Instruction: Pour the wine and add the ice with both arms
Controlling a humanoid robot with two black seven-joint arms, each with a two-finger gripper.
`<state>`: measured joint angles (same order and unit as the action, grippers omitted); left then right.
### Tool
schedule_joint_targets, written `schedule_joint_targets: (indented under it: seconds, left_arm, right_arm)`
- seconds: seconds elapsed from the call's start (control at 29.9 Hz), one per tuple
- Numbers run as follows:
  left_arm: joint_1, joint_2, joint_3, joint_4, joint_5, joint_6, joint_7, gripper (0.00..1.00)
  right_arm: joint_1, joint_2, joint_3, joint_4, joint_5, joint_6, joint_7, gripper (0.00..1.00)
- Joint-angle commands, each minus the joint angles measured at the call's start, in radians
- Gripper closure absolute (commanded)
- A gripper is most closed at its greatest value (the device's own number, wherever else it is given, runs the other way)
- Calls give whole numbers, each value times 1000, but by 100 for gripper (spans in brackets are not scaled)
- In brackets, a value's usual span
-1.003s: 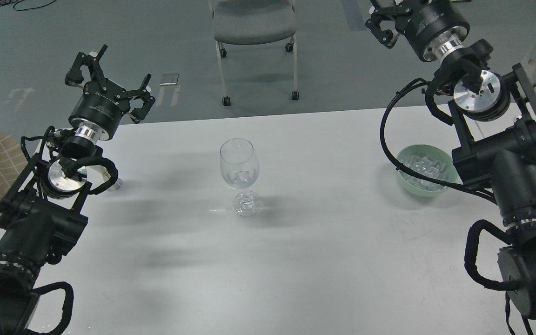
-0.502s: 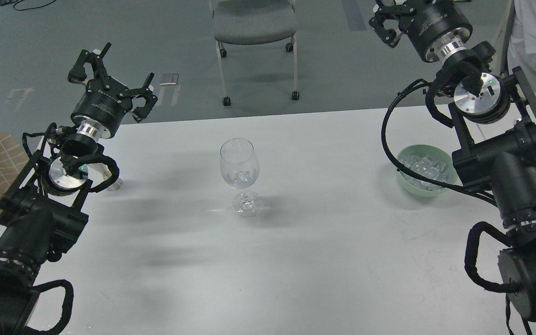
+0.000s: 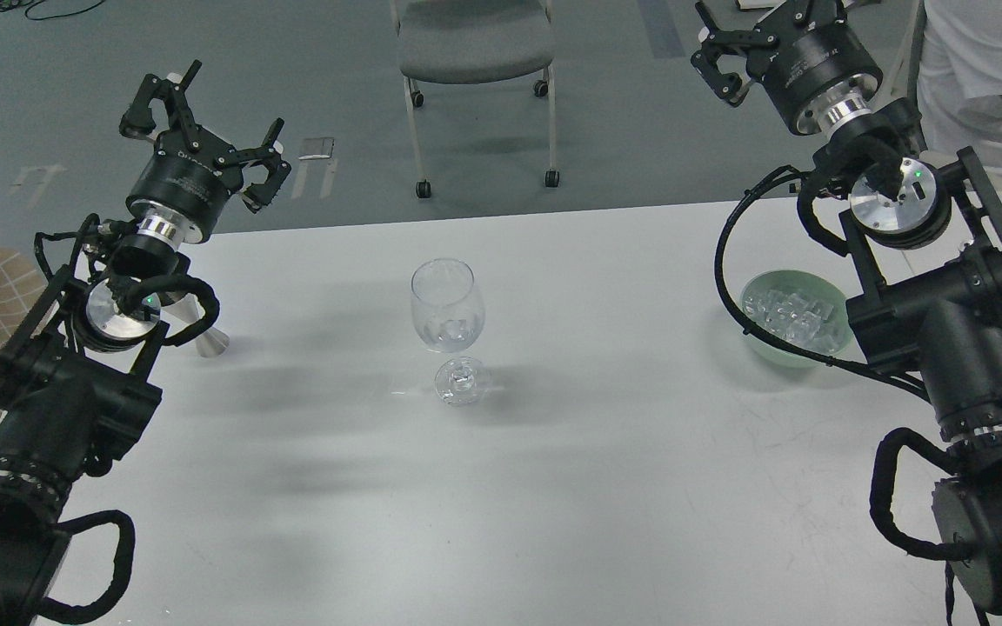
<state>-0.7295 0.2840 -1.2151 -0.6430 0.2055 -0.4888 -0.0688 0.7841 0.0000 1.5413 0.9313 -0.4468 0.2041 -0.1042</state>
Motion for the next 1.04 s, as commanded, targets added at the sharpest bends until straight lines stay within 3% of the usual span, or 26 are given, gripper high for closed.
schedule_joint_targets:
  seconds: [0.0, 1.0]
  left_arm:
    - [-1, 1, 0, -4, 0, 0, 1, 2]
    - [4, 38, 0, -29, 0, 0, 3, 2]
  right_arm:
    - [0, 0, 0, 0, 4, 0, 0, 0]
    - [-9, 0, 2, 1, 11, 24, 0, 0]
